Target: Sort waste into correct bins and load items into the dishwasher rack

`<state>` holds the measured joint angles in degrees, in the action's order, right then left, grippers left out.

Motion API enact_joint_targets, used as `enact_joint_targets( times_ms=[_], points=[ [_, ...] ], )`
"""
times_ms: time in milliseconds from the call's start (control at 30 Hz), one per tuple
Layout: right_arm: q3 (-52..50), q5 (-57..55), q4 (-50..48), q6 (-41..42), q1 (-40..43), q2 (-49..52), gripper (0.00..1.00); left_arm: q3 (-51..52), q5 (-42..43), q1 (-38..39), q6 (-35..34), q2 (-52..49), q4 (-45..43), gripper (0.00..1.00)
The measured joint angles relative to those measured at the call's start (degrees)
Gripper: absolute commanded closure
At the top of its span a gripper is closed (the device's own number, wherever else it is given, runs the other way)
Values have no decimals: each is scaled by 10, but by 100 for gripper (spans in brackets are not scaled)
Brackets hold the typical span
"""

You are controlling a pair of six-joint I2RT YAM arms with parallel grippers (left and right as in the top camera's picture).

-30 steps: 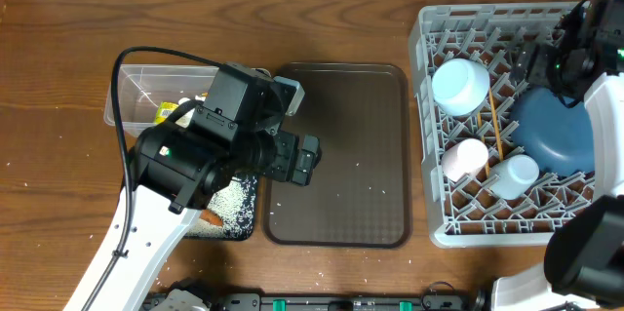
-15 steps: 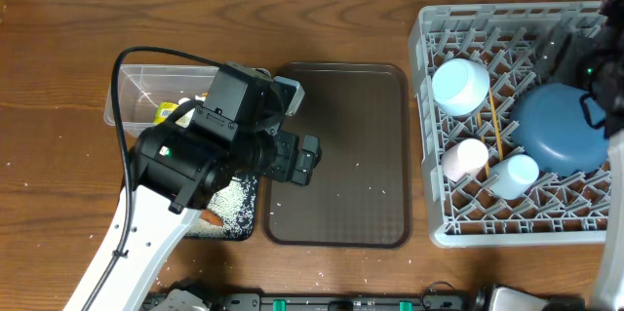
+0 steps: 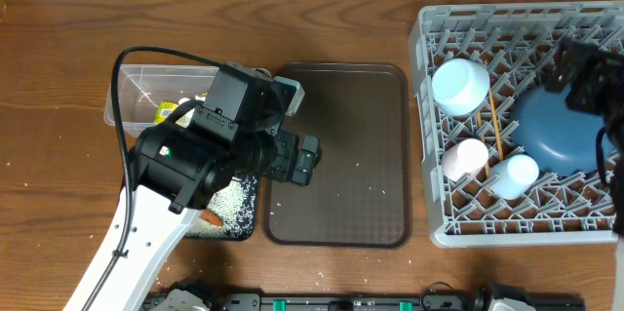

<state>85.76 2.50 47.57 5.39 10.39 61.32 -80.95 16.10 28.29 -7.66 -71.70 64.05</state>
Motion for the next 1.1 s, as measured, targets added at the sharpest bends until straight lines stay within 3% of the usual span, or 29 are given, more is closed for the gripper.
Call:
enact_joint_targets(
  times_ms=[433,767,1100],
  points=[
    [0,1,-1,0,-130,-200,1,0,0,0,0,0,0,0],
    [1,1,5,0,-166,-283,1,0,0,0,0,0,0,0],
    [2,0,137,0,-167,-365,1,0,0,0,0,0,0,0]
  ],
)
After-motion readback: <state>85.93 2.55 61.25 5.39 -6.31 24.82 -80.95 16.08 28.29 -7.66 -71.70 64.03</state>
